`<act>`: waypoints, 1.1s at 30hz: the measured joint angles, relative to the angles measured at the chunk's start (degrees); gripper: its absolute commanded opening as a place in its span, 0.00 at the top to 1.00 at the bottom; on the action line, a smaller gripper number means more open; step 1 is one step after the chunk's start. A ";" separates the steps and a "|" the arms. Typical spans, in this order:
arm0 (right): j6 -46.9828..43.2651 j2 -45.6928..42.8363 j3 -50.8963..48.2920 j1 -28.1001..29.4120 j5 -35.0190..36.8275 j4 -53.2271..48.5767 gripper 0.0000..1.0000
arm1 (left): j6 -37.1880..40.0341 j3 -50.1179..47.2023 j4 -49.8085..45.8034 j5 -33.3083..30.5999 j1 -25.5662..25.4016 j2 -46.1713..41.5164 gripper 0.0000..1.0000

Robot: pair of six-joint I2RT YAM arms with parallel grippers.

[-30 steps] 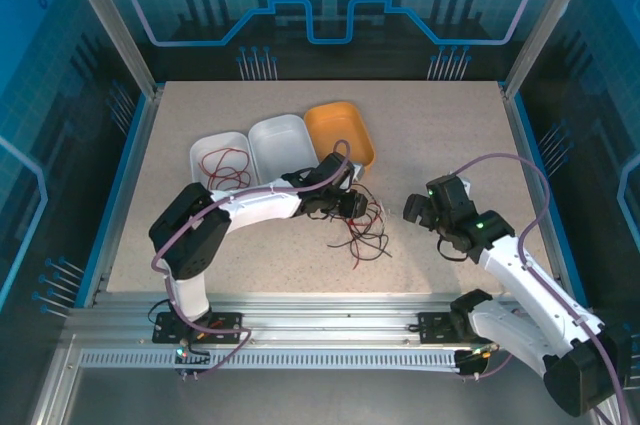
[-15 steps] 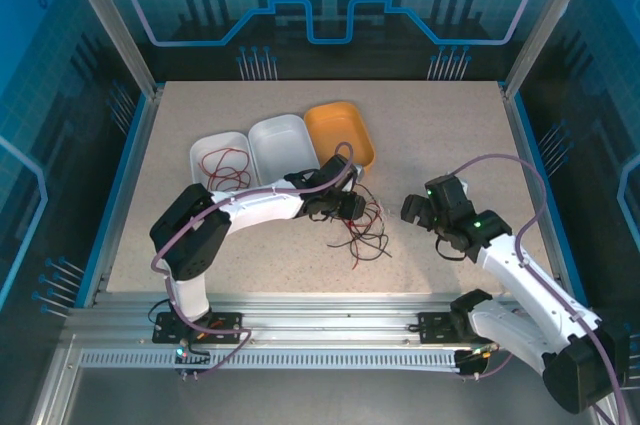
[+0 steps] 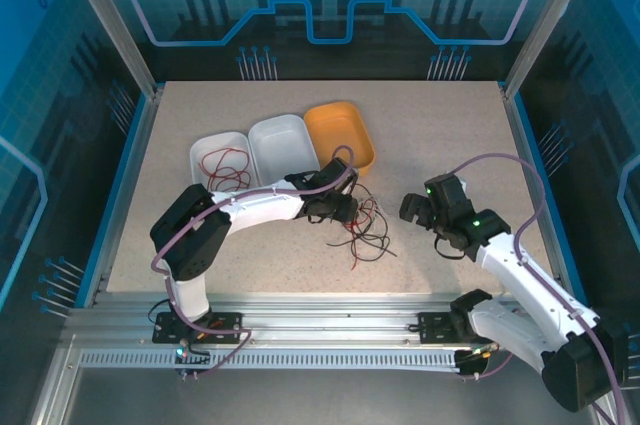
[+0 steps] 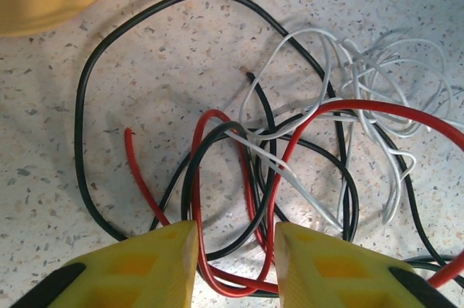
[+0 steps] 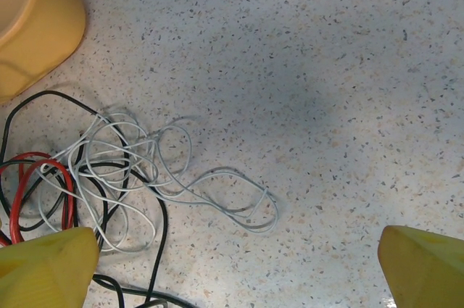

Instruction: Untangle the cables

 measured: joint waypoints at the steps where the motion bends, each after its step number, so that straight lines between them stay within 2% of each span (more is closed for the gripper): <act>1: 0.00 0.24 0.00 0.00 -0.13 0.15 0.00 | 0.07 0.00 -0.17 -0.15 0.00 0.00 0.72; 13: -0.07 1.66 -0.22 0.00 -2.38 1.77 0.00 | 0.17 0.83 -0.72 -0.55 0.00 0.31 0.71; 19: -0.07 1.57 -0.22 0.00 -3.04 1.97 0.00 | 1.57 0.22 0.72 0.42 -0.83 -1.46 0.56; 25: 0.04 1.55 -0.22 -0.02 -1.46 1.46 0.00 | 5.90 -0.52 5.51 1.42 -5.22 -6.05 0.57; 33: 1.05 0.44 -0.09 -4.09 2.95 -3.21 0.00 | 12.87 0.24 6.78 1.31 -8.20 -3.69 0.59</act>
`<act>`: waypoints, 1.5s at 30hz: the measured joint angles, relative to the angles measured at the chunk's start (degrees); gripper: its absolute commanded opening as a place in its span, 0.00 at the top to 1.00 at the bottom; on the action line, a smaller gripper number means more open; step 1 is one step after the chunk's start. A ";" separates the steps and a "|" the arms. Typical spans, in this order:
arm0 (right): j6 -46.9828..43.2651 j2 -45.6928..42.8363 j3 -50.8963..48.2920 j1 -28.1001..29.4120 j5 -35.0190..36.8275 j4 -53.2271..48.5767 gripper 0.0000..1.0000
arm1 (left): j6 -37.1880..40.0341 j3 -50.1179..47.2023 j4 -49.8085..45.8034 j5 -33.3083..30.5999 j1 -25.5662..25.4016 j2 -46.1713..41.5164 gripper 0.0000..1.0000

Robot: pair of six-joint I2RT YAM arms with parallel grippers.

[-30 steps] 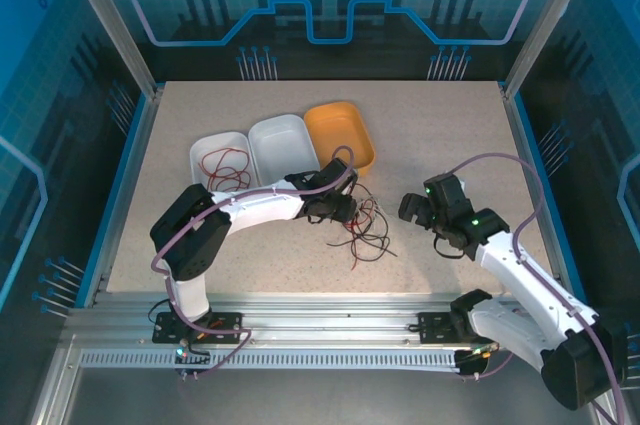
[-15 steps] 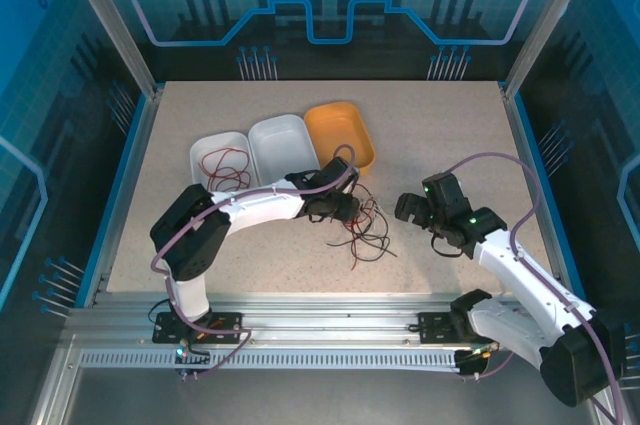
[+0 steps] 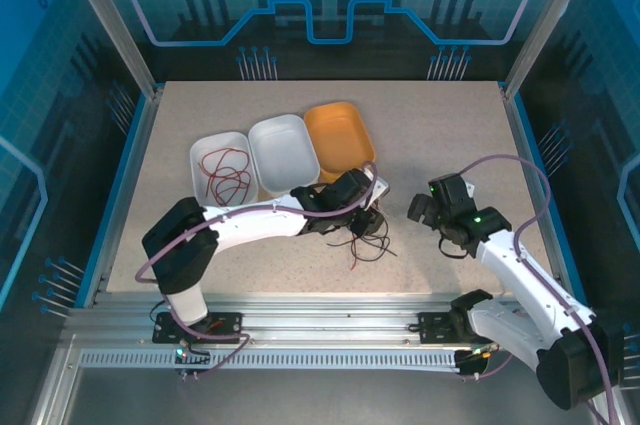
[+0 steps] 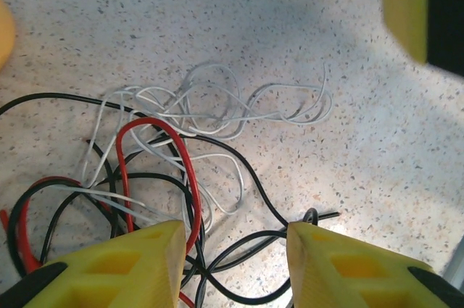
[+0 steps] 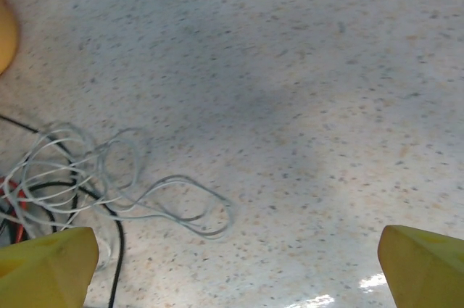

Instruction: Untangle the cables

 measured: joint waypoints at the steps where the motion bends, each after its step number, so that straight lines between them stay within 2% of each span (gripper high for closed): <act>1: 0.02 -0.66 0.00 -0.90 0.31 -0.57 0.00 | 0.44 0.46 -0.04 -0.09 -0.04 0.85 0.59; 6: 0.02 -4.28 0.00 -3.87 0.79 -2.36 0.00 | 1.36 5.03 -2.51 -1.99 -0.04 5.70 0.60; 17: 0.02 -9.99 -1.40 -4.28 -0.35 -2.47 0.00 | 1.70 14.27 -9.51 -7.93 -0.04 13.40 0.62; 23: -0.02 -9.53 -2.67 -4.37 -1.86 -1.73 0.00 | 1.25 15.28 -12.98 -10.34 -0.04 14.32 0.96; 25: -0.04 -9.11 -3.21 -4.44 -2.54 -1.05 0.00 | 1.46 15.32 -13.38 -10.49 -0.04 14.32 1.00; 31: -2.69 -8.87 -5.27 -4.15 -8.46 4.24 0.00 | 1.25 14.32 -13.25 -10.49 -0.04 11.91 1.00; 34: -4.46 -8.74 -7.54 -1.90 -12.33 9.77 0.00 | 0.57 13.66 -12.76 -10.19 -0.02 9.05 1.00; 39: -6.38 -4.02 -9.46 3.15 -16.94 17.51 0.19 | -2.29 9.51 -8.66 -5.20 1.55 3.58 1.00; 45: -6.64 4.48 -9.53 5.01 -18.05 23.74 0.23 | -5.88 3.87 -4.52 1.03 5.01 -0.83 1.00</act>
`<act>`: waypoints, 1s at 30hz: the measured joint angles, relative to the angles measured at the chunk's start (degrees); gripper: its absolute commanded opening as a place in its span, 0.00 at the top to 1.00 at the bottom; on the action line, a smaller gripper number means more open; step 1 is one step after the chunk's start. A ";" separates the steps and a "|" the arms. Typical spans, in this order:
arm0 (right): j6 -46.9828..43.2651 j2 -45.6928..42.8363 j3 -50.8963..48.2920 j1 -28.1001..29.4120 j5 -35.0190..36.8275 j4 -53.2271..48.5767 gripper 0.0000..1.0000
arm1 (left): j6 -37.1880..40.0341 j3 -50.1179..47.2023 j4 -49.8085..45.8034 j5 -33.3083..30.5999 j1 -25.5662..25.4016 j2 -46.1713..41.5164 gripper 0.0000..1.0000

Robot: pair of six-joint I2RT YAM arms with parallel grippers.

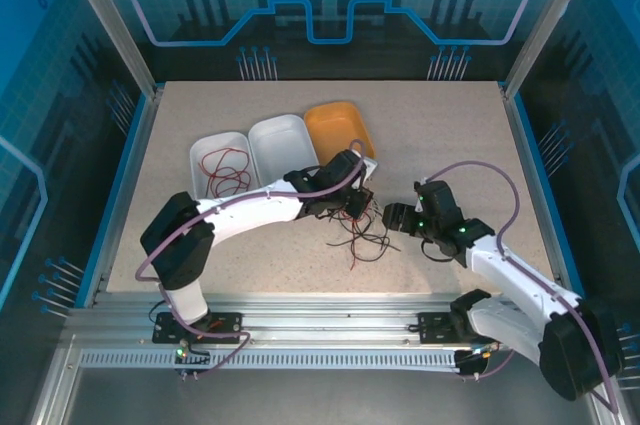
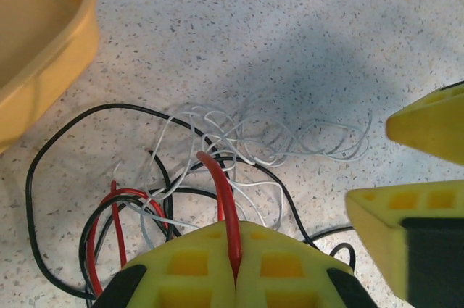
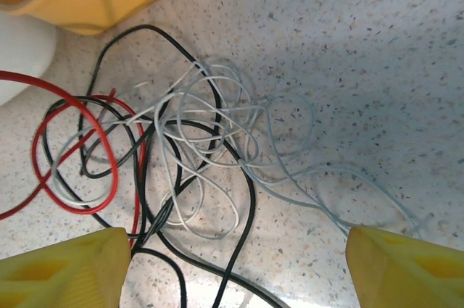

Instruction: Untangle the cables

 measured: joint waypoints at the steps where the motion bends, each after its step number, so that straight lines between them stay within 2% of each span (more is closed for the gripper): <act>1: 0.00 1.33 -0.02 0.00 -0.22 1.05 0.22 | -0.22 -0.37 0.37 0.59 0.17 -0.33 1.00; 8: 0.15 11.45 0.13 1.09 -0.55 6.69 0.19 | -1.84 -2.29 1.75 3.56 0.11 -2.43 1.00; 13: 0.20 18.18 1.09 1.09 -0.59 8.57 0.24 | -2.58 -2.75 2.03 4.28 0.11 -5.73 1.00; 15: 0.42 19.98 1.81 1.07 -0.24 8.76 0.30 | -2.60 -2.78 2.14 4.66 0.11 -7.32 1.00; 20: 1.09 22.49 3.63 0.96 2.16 6.73 0.54 | -2.60 -2.78 2.40 5.55 0.11 -11.10 1.00; 25: 1.55 24.26 5.38 0.92 4.59 3.89 0.74 | -2.40 -2.89 2.40 5.68 0.11 -15.23 1.00; 30: 1.81 26.01 6.86 0.87 4.28 4.35 0.86 | -0.85 -3.06 2.40 4.59 0.11 -20.48 1.00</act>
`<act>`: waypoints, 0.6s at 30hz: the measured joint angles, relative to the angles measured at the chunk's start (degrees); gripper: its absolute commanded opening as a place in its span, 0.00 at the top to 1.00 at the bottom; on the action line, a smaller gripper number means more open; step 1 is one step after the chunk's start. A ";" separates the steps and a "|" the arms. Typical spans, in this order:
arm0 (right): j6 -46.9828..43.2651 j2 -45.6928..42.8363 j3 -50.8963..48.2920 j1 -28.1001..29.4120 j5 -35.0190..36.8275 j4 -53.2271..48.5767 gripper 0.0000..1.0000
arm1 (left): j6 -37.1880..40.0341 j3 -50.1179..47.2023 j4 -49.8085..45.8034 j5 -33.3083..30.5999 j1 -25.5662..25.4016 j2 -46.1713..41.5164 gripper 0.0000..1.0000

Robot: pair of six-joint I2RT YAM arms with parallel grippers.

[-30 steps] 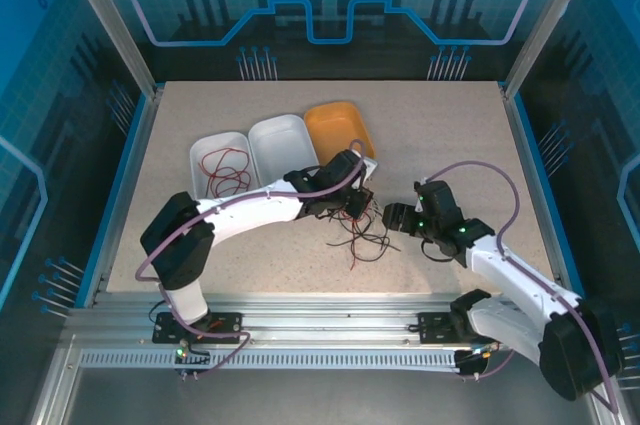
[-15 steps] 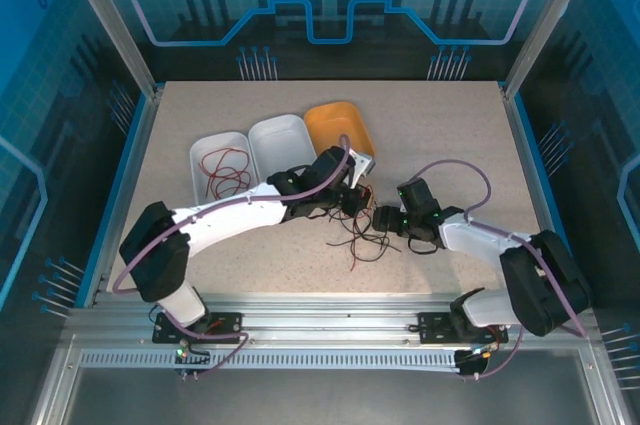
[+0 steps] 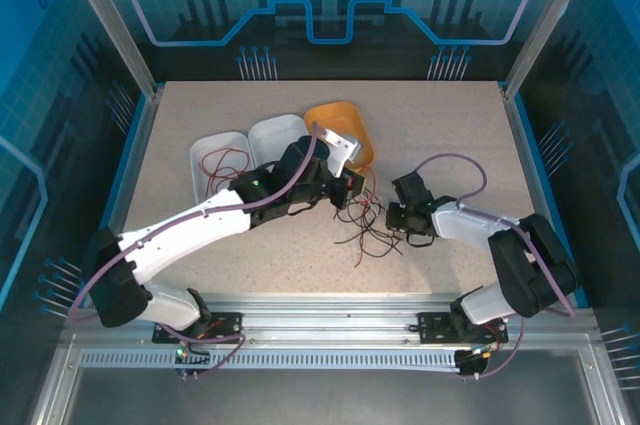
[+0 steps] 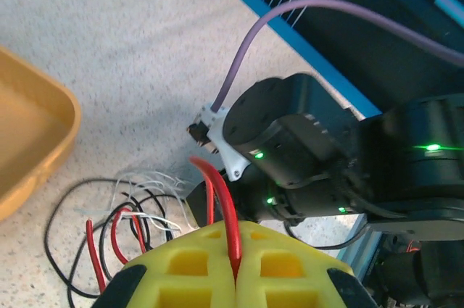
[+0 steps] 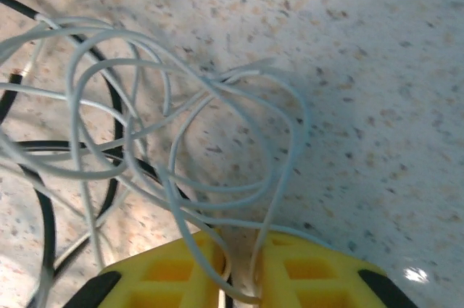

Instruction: Untangle the cables

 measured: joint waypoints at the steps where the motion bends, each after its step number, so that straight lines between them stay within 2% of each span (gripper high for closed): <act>1: 0.13 0.33 0.11 0.02 -0.28 0.55 0.87 | 0.46 0.00 0.00 -0.48 0.00 -0.92 1.00; 7: 0.37 1.55 0.42 0.20 -2.34 3.98 0.93 | 2.99 0.00 -0.11 -3.58 0.81 -5.07 1.00; 18: 0.76 1.60 0.42 0.20 -2.69 4.17 1.00 | 8.76 0.00 -2.01 -11.56 3.02 -13.25 1.00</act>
